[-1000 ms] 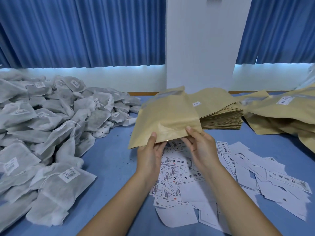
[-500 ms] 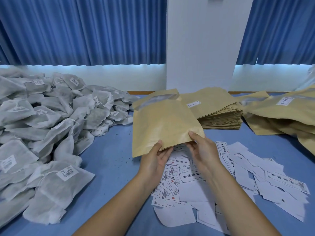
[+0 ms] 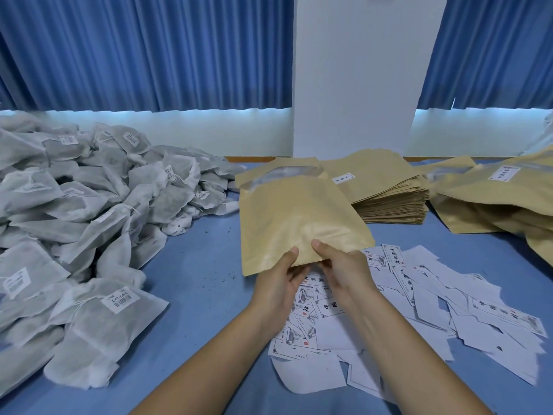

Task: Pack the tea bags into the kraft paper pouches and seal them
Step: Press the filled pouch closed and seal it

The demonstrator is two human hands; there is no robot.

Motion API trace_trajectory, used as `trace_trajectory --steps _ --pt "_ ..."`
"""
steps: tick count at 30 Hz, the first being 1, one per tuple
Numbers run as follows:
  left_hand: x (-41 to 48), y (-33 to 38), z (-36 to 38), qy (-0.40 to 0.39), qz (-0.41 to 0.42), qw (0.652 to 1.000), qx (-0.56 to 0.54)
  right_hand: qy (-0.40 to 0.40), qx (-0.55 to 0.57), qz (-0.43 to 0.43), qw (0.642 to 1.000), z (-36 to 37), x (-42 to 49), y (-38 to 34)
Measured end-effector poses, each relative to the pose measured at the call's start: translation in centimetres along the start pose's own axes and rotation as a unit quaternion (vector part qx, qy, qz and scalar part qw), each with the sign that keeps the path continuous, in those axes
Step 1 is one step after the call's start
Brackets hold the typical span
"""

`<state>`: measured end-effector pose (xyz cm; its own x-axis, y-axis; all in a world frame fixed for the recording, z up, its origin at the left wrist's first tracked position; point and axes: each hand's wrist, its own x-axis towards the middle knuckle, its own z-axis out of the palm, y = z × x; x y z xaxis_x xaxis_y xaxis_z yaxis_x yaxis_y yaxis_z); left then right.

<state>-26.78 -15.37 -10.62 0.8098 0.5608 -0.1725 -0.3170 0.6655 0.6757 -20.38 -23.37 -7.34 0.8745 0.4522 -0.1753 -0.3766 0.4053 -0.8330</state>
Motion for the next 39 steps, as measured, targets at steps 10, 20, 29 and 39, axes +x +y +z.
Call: trace_trajectory --steps 10,20,29,39 --pt "-0.1 1.0 -0.6 0.112 0.064 0.991 0.032 -0.01 0.046 0.023 0.999 -0.1 0.4 0.7" --pt "0.2 1.9 -0.9 0.092 0.033 0.978 0.183 0.016 -0.04 0.06 0.997 -0.3 0.5 1.7" --pt "-0.4 1.5 -0.2 0.1 0.093 0.952 0.275 0.017 -0.034 0.063 0.997 0.1 0.6 1.8" --pt "-0.7 2.0 0.0 0.102 0.106 0.951 0.272 0.055 -0.027 0.015 0.998 -0.7 0.5 0.2"
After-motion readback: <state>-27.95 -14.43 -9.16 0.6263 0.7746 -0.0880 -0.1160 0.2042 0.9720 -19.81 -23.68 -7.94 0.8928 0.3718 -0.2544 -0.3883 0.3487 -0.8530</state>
